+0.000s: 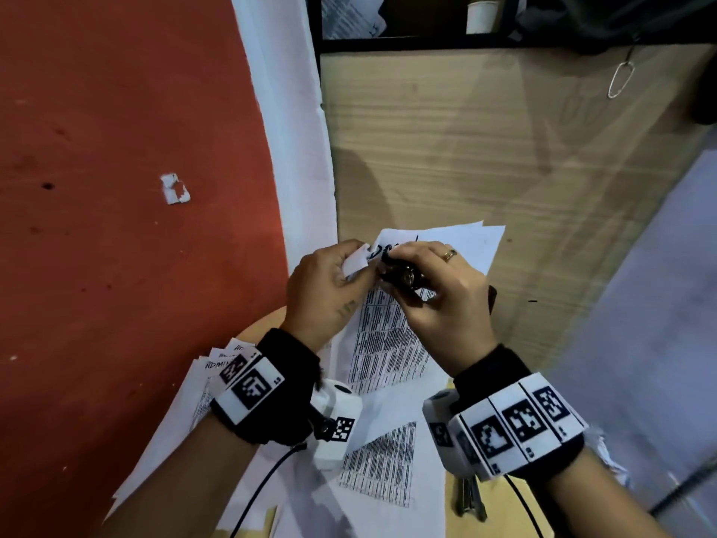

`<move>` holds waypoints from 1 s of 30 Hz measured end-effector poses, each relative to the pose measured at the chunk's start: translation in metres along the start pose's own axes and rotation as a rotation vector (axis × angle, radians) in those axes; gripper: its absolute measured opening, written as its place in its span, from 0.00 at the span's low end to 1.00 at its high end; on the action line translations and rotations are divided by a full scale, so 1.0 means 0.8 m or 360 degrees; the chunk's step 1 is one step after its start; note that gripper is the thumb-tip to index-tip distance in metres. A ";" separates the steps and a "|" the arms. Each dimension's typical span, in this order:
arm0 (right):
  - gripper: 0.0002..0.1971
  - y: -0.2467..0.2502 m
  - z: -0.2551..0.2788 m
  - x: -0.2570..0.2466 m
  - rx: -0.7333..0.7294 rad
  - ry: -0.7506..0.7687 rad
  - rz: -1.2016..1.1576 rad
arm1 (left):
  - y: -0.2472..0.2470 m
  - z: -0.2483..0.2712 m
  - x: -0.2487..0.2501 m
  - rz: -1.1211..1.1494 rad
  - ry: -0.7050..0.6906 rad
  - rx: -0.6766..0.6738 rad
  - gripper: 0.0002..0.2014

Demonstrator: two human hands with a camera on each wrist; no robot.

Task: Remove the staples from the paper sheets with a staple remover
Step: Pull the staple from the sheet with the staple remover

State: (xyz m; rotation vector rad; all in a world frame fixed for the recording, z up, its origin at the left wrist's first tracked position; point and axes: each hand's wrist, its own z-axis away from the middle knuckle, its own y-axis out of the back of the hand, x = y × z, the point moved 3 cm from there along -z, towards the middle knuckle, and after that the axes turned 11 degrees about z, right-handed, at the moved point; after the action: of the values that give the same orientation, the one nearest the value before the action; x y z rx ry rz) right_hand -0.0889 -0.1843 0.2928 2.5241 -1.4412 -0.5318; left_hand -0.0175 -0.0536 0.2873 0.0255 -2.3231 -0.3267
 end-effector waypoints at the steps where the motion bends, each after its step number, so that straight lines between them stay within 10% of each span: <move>1: 0.10 0.001 0.002 0.000 0.0006 0.0015 0.0029 | 0.002 0.000 -0.005 -0.0018 0.0028 0.0014 0.14; 13: 0.19 -0.030 0.065 0.051 -0.0637 -0.0327 0.0178 | 0.035 -0.002 -0.032 0.0196 0.0208 -0.0069 0.15; 23: 0.21 0.011 -0.028 0.042 -0.1009 -0.0282 -0.0013 | 0.049 -0.002 -0.006 0.0424 0.0422 -0.0528 0.19; 30: 0.25 0.011 -0.038 0.044 -0.0973 -0.0217 0.0014 | 0.075 -0.013 0.005 -0.0134 0.0258 -0.0126 0.29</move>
State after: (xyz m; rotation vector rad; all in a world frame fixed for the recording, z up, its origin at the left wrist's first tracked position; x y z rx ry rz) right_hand -0.0676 -0.2192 0.3163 2.0232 -1.1027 -0.9840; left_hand -0.0080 0.0013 0.3114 0.1069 -2.1505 -0.4425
